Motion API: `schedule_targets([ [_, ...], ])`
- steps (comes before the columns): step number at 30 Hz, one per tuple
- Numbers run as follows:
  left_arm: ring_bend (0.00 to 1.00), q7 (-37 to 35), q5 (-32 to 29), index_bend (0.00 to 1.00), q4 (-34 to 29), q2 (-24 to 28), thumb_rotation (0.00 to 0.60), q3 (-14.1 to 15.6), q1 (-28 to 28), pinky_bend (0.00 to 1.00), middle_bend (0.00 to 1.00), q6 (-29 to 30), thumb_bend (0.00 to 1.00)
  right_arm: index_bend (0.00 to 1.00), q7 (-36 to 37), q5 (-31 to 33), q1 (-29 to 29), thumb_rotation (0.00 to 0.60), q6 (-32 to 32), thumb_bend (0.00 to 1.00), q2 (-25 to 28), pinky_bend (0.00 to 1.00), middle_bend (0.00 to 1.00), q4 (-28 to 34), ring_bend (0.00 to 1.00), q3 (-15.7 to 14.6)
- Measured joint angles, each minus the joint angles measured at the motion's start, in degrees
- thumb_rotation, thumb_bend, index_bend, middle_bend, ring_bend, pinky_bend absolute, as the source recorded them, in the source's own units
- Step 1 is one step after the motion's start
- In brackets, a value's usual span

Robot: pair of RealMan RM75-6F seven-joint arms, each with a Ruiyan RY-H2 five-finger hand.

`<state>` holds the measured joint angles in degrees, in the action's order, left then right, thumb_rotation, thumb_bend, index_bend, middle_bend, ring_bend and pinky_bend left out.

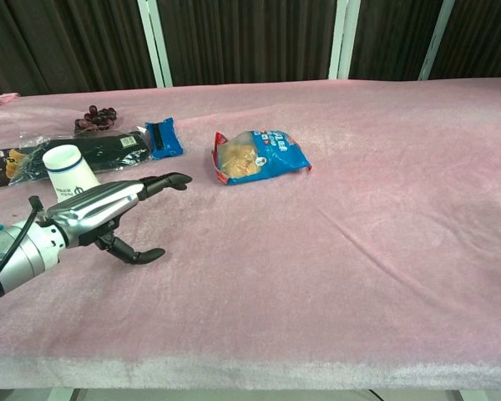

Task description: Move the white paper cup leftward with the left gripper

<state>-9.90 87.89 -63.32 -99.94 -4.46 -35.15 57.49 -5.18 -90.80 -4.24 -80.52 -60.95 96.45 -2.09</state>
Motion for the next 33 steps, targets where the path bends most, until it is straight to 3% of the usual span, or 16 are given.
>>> schedule_targets([
  [11,0.04,0.5,-1.6,0.00,1.0,0.0,0.600,-0.9,-0.3,0.10,0.08,1.7,0.33,0.00,0.1,0.5,-0.3,0.600,0.7,0.21,0.1,0.00,0.00,0.0,0.00,0.1],
  [19,0.04,4.7,-6.3,0.00,3.6,1.8,0.600,-6.1,0.0,0.10,0.08,5.3,0.33,0.00,1.0,0.4,0.2,0.600,-0.3,0.21,0.5,0.00,0.00,-0.2,0.00,0.2],
  [25,0.03,5.7,-13.4,0.00,4.3,5.3,0.600,-9.7,-0.1,0.11,0.07,1.3,0.33,0.00,0.9,0.5,0.0,0.600,0.0,0.21,0.4,0.00,0.00,-0.1,0.00,0.2],
  [29,0.02,6.1,-15.3,0.01,4.5,7.9,0.600,-9.7,0.7,0.14,0.07,-0.2,0.33,0.00,0.8,0.2,0.2,0.600,-0.6,0.21,0.4,0.00,0.00,-0.1,0.00,0.2],
  [33,0.09,5.6,-16.7,0.08,5.2,8.2,0.600,-9.3,1.1,0.20,0.14,-2.3,0.33,0.00,0.4,-0.3,0.5,0.600,-1.2,0.21,0.2,0.00,0.00,0.0,0.00,0.1],
])
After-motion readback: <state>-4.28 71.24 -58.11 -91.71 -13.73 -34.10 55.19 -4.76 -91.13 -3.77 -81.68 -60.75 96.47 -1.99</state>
